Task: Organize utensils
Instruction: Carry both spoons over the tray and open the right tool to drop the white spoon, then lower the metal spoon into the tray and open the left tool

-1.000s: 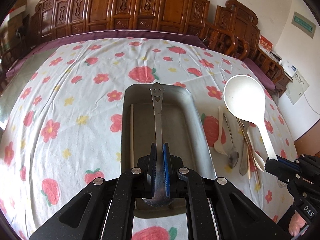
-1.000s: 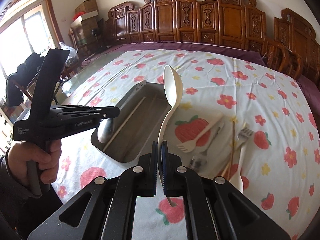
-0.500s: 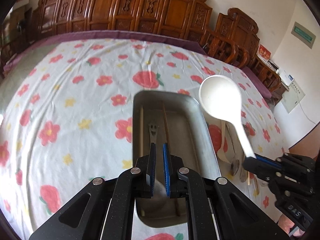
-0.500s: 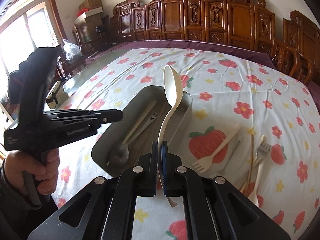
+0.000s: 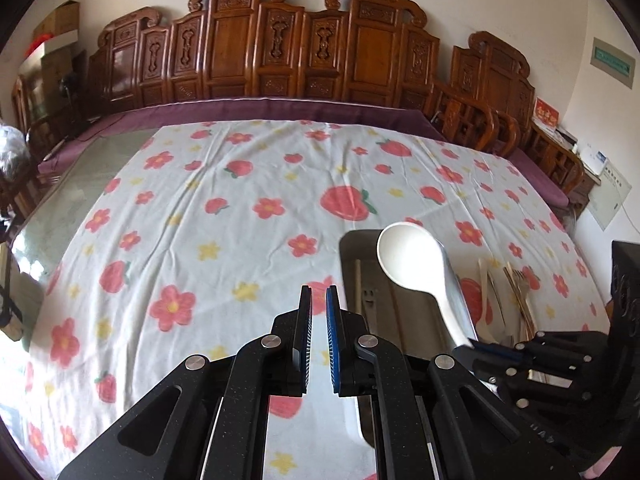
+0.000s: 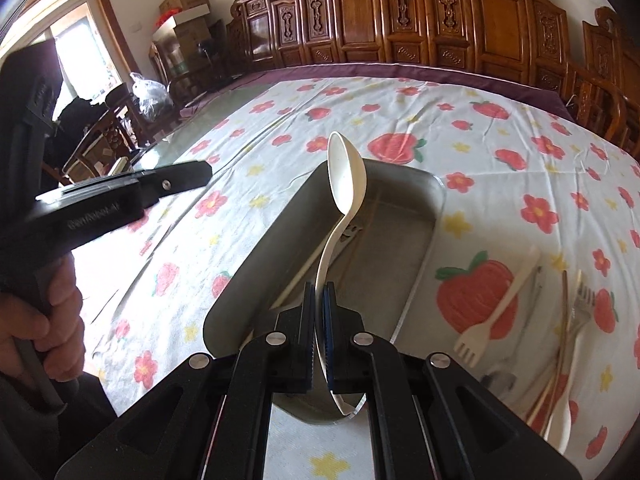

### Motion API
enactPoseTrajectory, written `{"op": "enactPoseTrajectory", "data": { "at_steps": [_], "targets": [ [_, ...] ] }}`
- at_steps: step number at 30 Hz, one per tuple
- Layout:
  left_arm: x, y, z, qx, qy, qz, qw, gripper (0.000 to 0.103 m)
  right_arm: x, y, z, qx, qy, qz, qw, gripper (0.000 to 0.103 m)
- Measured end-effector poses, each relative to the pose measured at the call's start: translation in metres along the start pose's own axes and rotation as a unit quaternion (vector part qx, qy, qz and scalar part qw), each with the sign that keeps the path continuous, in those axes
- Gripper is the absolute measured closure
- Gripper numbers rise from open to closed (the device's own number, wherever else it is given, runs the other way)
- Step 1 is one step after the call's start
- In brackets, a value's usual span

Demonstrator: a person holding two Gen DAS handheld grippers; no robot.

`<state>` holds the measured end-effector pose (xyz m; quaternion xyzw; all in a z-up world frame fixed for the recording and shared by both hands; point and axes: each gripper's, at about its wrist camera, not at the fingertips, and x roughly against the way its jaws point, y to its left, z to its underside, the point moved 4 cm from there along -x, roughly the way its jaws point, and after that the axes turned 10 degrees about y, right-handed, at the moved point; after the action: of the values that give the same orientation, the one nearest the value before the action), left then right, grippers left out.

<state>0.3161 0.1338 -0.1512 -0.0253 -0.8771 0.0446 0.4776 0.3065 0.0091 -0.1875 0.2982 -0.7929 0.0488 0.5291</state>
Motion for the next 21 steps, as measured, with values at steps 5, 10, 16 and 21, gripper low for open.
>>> {"op": "enactPoseTrajectory", "data": {
  "at_steps": [5,10,16,21],
  "targets": [
    [0.002,0.004,-0.002,0.005,-0.001,0.006,1.0000,0.097,-0.006,0.001,-0.003,0.003,0.003,0.000,1.000,0.086],
    [0.006,-0.005,-0.002,-0.010,-0.006,0.012,0.9999,0.097,0.008,-0.003,0.003,0.009,-0.008,0.005,1.000,0.086],
    [0.011,-0.019,0.000,-0.029,-0.013,0.020,0.9993,0.097,0.043,-0.031,0.023,0.001,-0.023,0.042,0.999,0.087],
    [0.013,-0.037,0.003,-0.043,-0.013,0.036,0.9983,0.089,0.073,-0.068,0.047,-0.016,-0.028,0.089,0.996,0.087]
  ]
}}
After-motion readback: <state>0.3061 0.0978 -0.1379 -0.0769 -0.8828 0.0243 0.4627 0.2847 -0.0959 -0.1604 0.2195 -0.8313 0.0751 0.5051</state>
